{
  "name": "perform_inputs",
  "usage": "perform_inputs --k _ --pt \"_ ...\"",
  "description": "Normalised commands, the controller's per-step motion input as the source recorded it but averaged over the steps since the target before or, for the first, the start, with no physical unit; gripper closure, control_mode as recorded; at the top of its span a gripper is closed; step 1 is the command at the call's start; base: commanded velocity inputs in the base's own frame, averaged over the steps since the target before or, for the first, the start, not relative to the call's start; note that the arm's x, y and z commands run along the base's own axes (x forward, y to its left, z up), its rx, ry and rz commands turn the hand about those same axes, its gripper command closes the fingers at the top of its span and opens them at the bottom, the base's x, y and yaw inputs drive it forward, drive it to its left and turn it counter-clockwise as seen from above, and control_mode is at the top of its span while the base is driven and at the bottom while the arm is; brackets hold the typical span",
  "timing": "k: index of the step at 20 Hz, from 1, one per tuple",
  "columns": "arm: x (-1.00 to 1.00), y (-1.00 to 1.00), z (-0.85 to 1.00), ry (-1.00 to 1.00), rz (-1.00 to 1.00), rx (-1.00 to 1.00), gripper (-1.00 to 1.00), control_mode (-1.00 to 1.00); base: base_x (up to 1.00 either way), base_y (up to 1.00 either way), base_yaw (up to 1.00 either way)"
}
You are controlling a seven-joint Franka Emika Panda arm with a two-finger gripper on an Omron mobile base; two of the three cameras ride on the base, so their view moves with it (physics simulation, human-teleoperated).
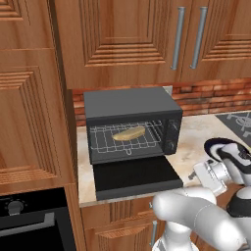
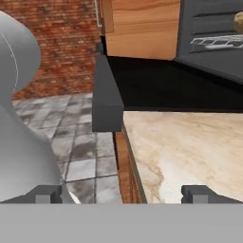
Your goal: Pull the toaster oven rack outwards. Pick up the baguette from the plate and place it on the toaster oven rack. Close the toaster oven door fully and set the temperature to the lowest setting.
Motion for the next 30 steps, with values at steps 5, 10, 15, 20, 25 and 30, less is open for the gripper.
perform_inputs --k 5,10,15,20,25,30 --pt "0.27 0.09 -0.28 -0.01 0.00 0.01 -1.00 -1.00 0.00 0.00 0.00" --pt "0.32 0.09 -0.31 0.00 0.00 0.02 -1.00 -1.00 0.00 0.00 0.00" --pt "0.33 0.05 -0.33 0.00 0.00 0.03 -1.00 -1.00 0.00 0.00 0.00" --pt "0.27 0.02 -0.31 -0.01 0.00 0.04 -1.00 -1.00 0.00 0.00 0.00" --pt "0.02 0.18 -0.30 -0.12 0.00 0.01 -1.00 -1.00 0.00 0.00 0.00" --pt "0.00 0.47 -0.26 -0.15 0.00 0.00 -1.00 -1.00 0.00 0.00 0.00"
